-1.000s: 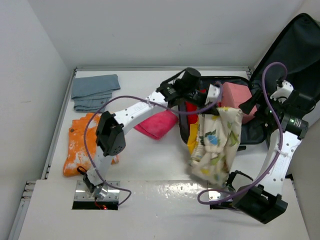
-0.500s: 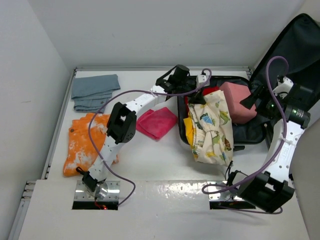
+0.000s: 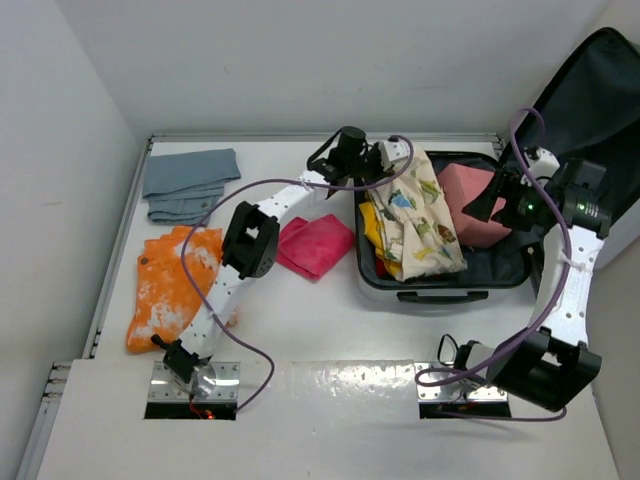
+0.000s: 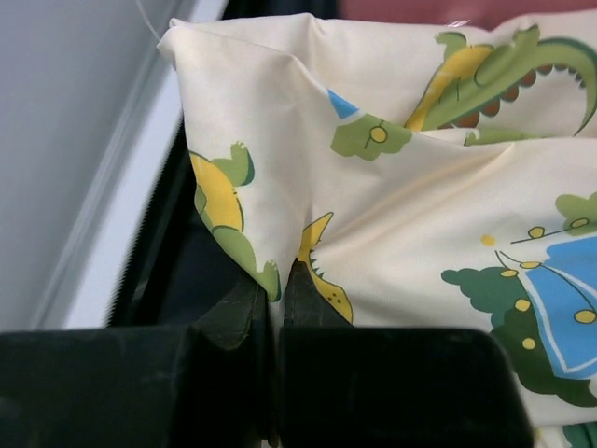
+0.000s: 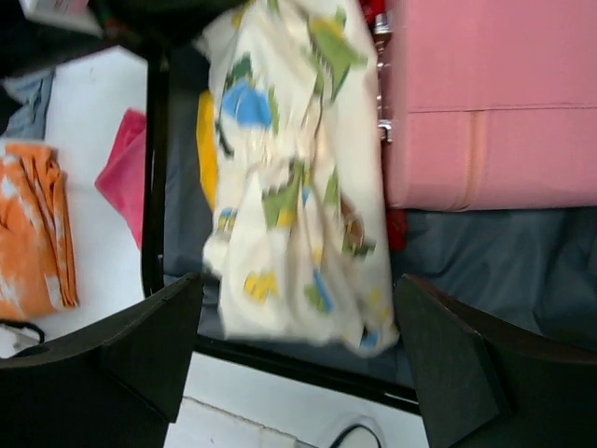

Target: Pack the luggage

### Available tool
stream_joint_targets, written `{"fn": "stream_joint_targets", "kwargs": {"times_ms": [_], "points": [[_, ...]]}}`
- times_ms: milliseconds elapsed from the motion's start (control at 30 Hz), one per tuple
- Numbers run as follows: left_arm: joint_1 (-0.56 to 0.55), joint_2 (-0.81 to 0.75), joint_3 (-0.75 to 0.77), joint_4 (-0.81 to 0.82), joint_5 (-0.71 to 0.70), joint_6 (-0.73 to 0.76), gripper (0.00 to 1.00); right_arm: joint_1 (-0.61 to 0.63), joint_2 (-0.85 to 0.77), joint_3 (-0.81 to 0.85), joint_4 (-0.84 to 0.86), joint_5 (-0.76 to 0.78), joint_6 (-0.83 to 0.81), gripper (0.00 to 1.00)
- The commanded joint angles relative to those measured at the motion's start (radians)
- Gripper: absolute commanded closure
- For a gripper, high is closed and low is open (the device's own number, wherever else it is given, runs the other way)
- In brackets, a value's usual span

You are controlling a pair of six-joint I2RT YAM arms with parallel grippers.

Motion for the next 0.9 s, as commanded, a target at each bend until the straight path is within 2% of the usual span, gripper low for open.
{"fn": "stream_joint_targets", "kwargs": {"times_ms": [0, 33, 67, 133, 167, 300, 367, 400, 500, 600, 633, 733, 767, 867], "points": [[0.029, 0.006, 0.056, 0.15, -0.148, 0.112, 1.0, 0.047, -0.008, 0.017, -0.02, -0.017, -0.061, 0.18], [0.029, 0.006, 0.035, 0.182, -0.148, 0.121, 0.97, 0.058, -0.006, 0.016, -0.024, -0.017, -0.096, 0.18], [0.029, 0.006, 0.035, 0.2, -0.159, 0.121, 0.74, 0.083, -0.008, 0.01, -0.024, -0.011, -0.104, 0.18], [0.029, 0.006, 0.026, 0.236, -0.147, 0.092, 0.37, 0.133, -0.003, 0.0, -0.011, 0.012, -0.116, 0.18], [0.029, -0.008, 0.026, 0.253, -0.147, 0.072, 0.23, 0.149, -0.005, -0.02, 0.0, 0.022, -0.119, 0.18], [0.04, -0.092, -0.028, 0.325, -0.004, -0.084, 0.02, 0.274, -0.012, -0.096, 0.107, 0.168, -0.104, 0.26], [0.04, -0.147, -0.082, 0.378, 0.034, -0.133, 0.0, 0.31, -0.005, -0.125, 0.219, 0.247, -0.101, 0.3], [0.04, -0.177, -0.097, 0.404, 0.034, -0.212, 0.0, 0.345, 0.012, -0.144, 0.268, 0.316, -0.096, 0.32], [0.06, -0.276, -0.097, 0.429, -0.031, -0.358, 0.0, 0.423, 0.105, -0.179, 0.359, 0.442, -0.113, 0.39], [0.11, -0.374, -0.106, 0.408, -0.166, -0.475, 0.0, 0.475, 0.15, -0.242, 0.462, 0.537, -0.177, 0.46], [0.129, -0.397, -0.106, 0.386, -0.229, -0.491, 0.0, 0.518, 0.206, -0.245, 0.451, 0.547, -0.209, 0.49], [0.213, -0.474, -0.132, 0.278, -0.317, -0.522, 0.0, 0.525, 0.306, -0.196, 0.382, 0.495, -0.255, 0.57], [0.237, -0.487, -0.143, 0.197, -0.335, -0.532, 0.0, 0.525, 0.325, -0.181, 0.262, 0.463, -0.259, 0.59], [0.343, -0.519, -0.181, 0.01, -0.415, -0.541, 0.04, 0.534, 0.354, -0.158, 0.136, 0.293, -0.274, 0.67]]}}
